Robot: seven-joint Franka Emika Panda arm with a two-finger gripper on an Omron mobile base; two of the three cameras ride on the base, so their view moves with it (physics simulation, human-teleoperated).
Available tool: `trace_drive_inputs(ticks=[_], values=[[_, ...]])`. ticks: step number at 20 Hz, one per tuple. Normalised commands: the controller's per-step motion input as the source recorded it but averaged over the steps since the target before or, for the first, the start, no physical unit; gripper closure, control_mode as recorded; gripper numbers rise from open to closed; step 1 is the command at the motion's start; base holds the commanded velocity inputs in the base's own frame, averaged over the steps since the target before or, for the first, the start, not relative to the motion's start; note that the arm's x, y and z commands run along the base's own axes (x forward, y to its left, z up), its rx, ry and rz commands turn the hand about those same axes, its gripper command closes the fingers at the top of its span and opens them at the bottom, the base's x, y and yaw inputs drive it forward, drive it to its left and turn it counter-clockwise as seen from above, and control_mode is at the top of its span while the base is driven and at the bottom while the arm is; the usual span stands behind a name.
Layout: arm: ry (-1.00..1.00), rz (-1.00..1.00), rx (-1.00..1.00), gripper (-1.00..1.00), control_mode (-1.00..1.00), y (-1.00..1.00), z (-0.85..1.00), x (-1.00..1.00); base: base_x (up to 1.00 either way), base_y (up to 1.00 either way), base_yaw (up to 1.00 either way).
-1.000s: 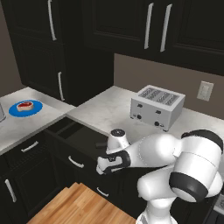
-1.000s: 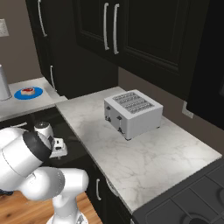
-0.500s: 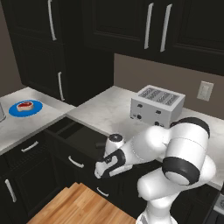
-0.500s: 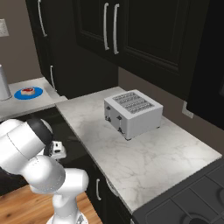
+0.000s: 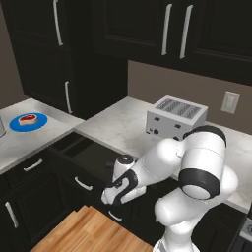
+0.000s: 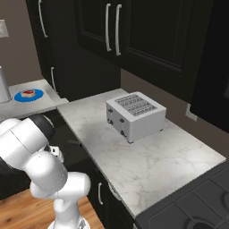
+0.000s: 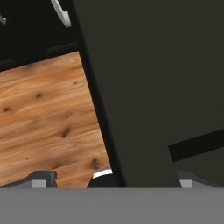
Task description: Pick up the knife from the drawer and place it on the cutting board. Then place the meat from the plate to the cutting board.
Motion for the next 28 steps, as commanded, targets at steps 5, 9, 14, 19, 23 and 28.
trace_drive_inputs(ticks=[5,9,14,19,23,28], values=[[-0.03,0.0,0.0,-1.0,-1.0,0.78,0.0,-0.17,0.0,0.0,0.0],[-0.06,0.0,0.01,-1.0,-1.0,0.94,0.0,-0.34,0.0,0.0,0.0],[-0.06,0.0,0.03,-1.0,-1.0,1.0,0.0,-0.37,0.0,0.0,0.0],[-0.05,0.0,0.02,-1.0,-1.0,1.0,0.0,-0.36,0.0,0.0,0.0],[-0.04,0.0,0.0,-1.0,-1.0,1.0,0.0,-0.3,0.0,0.0,0.0],[-0.04,0.0,0.0,-1.0,-1.0,0.83,0.01,-0.17,0.0,0.0,0.0]])
